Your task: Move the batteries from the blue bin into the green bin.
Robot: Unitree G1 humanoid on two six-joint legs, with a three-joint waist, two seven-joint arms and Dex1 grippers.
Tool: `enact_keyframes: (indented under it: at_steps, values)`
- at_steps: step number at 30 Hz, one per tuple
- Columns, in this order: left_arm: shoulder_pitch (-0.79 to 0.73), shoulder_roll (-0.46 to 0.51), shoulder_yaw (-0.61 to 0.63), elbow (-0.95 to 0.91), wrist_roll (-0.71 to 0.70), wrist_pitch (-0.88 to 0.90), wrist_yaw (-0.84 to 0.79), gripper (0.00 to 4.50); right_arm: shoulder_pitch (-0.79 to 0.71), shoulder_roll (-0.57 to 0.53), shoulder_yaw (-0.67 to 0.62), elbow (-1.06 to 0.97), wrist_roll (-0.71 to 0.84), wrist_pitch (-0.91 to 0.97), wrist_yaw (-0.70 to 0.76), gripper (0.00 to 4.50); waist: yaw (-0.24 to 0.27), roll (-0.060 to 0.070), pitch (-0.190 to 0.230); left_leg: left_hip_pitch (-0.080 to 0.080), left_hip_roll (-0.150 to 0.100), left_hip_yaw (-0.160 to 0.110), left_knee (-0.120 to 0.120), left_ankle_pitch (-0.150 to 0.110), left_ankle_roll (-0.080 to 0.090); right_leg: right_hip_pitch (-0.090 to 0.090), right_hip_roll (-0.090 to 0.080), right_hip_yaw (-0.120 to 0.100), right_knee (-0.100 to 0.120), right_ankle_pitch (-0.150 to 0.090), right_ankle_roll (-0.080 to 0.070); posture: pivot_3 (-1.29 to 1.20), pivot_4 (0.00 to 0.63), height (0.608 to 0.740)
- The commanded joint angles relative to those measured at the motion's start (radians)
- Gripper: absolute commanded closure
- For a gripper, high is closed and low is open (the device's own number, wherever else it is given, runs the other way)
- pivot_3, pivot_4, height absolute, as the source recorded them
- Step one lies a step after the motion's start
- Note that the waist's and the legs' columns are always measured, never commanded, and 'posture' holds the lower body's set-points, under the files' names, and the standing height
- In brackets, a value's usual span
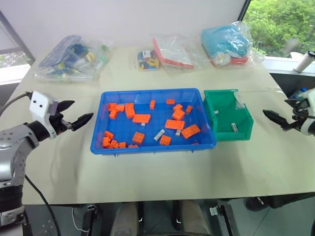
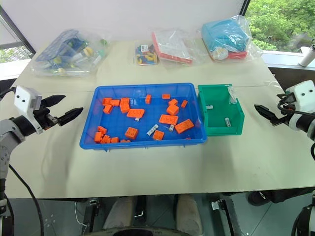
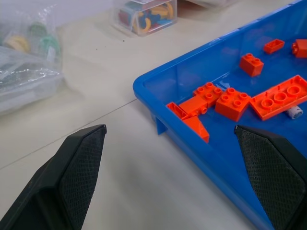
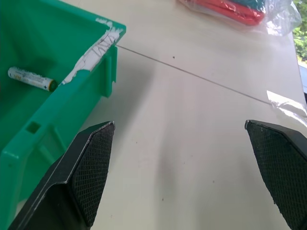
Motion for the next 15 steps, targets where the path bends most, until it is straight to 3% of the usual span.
enact_keyframes:
  at_steps: [1,15]
  values:
    - [0.003,0.014,0.034,-0.022,-0.016,-0.004,-0.002,0.01,-0.022,-0.019,-0.005,0.017,-0.009,-0.030,0.008,0.02,0.001,0.000,0.000,0.000,0.000,0.000,0.000,0.000,0.000,0.000,0.000,0.000,0.000,0.000,0.000,0.00,0.150,0.736]
    - [0.069,0.026,0.066,-0.056,-0.033,0.012,-0.001,0.01,-0.059,-0.024,0.026,0.086,-0.023,-0.051,0.021,0.02,-0.001,0.000,0.000,0.000,0.000,0.000,0.000,0.000,0.000,0.000,0.000,0.000,0.000,0.000,0.000,0.00,0.150,0.736]
